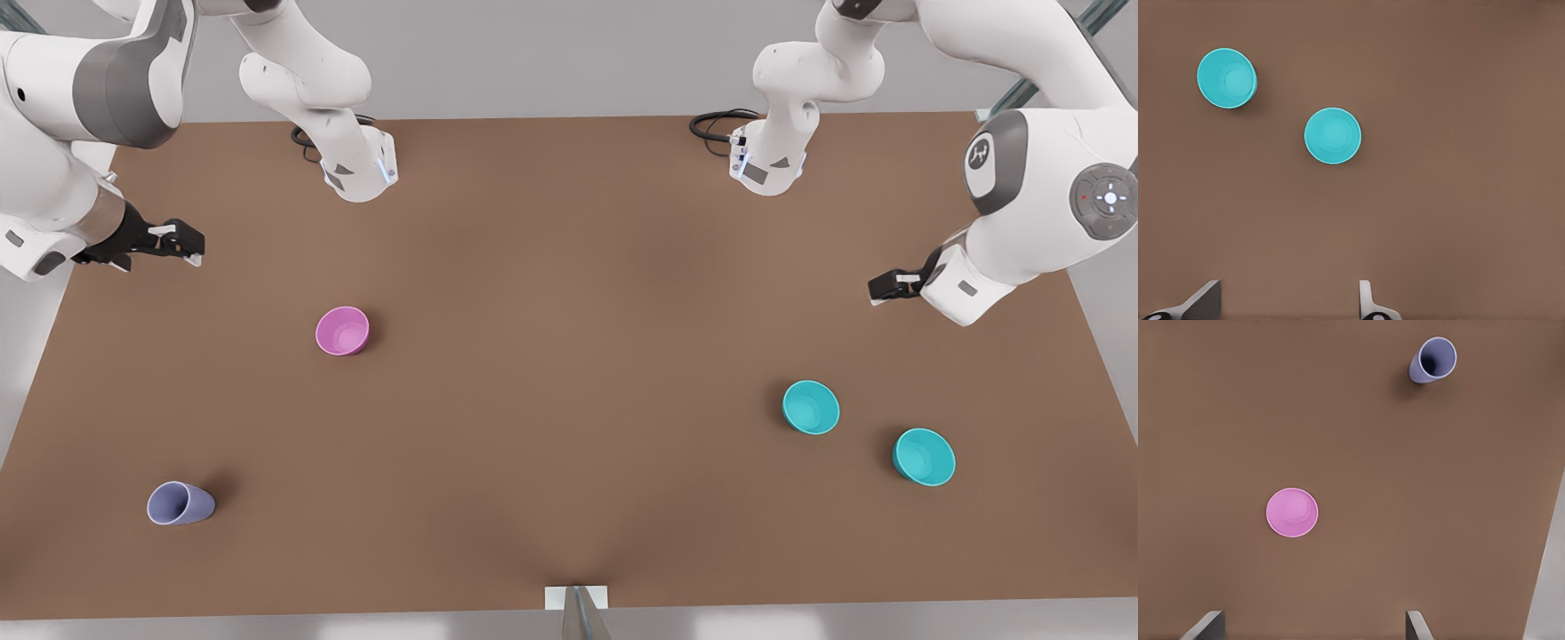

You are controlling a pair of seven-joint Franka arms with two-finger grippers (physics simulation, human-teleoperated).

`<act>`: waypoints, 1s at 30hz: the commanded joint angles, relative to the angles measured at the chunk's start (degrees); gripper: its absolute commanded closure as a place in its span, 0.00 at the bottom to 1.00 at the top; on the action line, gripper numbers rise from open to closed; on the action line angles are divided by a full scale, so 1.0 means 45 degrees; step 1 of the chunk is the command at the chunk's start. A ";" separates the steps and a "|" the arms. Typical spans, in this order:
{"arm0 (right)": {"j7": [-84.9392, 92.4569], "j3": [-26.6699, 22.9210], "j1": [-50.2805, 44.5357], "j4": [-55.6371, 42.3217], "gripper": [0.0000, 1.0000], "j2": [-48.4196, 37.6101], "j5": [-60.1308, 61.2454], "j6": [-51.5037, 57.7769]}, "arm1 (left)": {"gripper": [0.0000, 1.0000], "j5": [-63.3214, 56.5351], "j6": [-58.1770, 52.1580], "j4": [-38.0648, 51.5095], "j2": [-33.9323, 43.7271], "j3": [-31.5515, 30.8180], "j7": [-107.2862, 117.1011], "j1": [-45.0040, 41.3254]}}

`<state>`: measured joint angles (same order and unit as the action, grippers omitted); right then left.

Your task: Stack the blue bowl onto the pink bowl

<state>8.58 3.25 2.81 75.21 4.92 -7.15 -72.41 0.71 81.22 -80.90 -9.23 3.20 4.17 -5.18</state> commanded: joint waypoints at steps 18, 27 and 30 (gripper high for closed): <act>-0.0929 -0.0058 0.1192 1.1196 0.00 0.1017 0.2799 -1.2503 | 0.00 -0.0001 -0.0255 0.0009 -0.0038 -0.0067 0.0207 -0.0002; -0.1320 -0.0038 0.1074 1.1567 0.00 0.2032 0.3210 -1.2913 | 0.00 -0.0020 -0.0275 0.0009 -0.0038 -0.0067 0.0207 -0.0022; -0.1320 -0.0019 0.1016 1.2250 0.00 0.2189 0.3249 -1.3752 | 0.00 -0.0001 -0.0313 0.0009 -0.0038 -0.0086 0.0227 -0.0022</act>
<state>5.07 3.14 7.48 129.67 14.68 6.99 -128.84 0.71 79.98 -80.89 -9.47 2.84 4.93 -5.25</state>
